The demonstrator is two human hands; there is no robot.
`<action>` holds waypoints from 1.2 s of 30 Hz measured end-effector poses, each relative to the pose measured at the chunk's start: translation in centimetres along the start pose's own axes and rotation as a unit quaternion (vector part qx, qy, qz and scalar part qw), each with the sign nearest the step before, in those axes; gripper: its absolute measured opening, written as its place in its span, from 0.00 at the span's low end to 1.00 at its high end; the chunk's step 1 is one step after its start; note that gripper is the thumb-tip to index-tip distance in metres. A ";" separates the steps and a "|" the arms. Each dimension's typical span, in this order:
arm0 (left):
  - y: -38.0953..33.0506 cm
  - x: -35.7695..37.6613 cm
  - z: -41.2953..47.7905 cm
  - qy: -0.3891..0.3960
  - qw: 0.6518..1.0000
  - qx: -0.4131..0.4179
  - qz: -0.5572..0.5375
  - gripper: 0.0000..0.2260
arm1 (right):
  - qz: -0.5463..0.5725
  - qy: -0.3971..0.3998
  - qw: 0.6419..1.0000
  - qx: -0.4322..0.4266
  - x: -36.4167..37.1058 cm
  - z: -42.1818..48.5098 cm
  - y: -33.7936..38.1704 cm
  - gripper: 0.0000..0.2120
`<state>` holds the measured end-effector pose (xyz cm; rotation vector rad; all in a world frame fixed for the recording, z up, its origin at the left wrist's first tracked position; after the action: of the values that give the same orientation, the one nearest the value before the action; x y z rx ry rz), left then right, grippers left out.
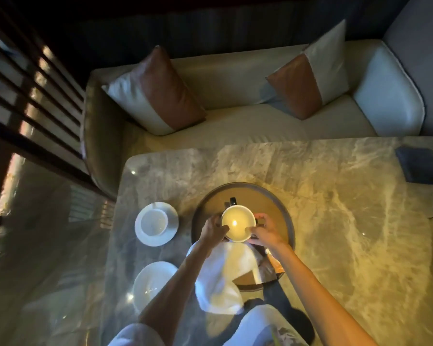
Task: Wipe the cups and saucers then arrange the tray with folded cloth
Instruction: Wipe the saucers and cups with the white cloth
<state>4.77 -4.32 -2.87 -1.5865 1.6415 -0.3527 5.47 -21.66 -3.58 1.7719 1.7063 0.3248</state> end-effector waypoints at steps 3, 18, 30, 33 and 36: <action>2.5 -5.2 -1.1 -0.027 0.999 0.004 -0.016 0.20 | 0.010 0.040 0.999 0.026 4.3 -3.5 -1.9 0.24; 18.2 -19.3 -8.3 -0.004 0.988 -0.100 -0.119 0.37 | -0.056 0.076 0.994 0.049 18.7 -13.3 -15.5 0.24; 21.2 -19.7 -8.3 -0.006 0.990 -0.100 -0.095 0.27 | -0.053 0.079 0.995 0.032 19.7 -14.7 -17.8 0.26; 21.5 -19.7 -8.1 -0.010 0.992 -0.088 -0.085 0.28 | -0.059 0.083 0.995 0.021 19.8 -14.7 -17.9 0.26; 21.6 -19.6 -7.8 -0.012 0.994 -0.082 -0.075 0.27 | -0.055 0.083 0.995 0.017 19.8 -14.6 -18.1 0.26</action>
<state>-18.16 15.06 -5.97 -1.8361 1.5707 -0.2821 -15.13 0.34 -8.41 1.7059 1.9290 0.4067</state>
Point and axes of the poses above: each hand's wrist, its own z-axis towards the middle knuckle, its own x-axis out of the palm, y = z × x, the point moved 9 cm from there along z, towards the middle knuckle, and after that the axes turned 14 degrees about -y, right-handed, at the moved point
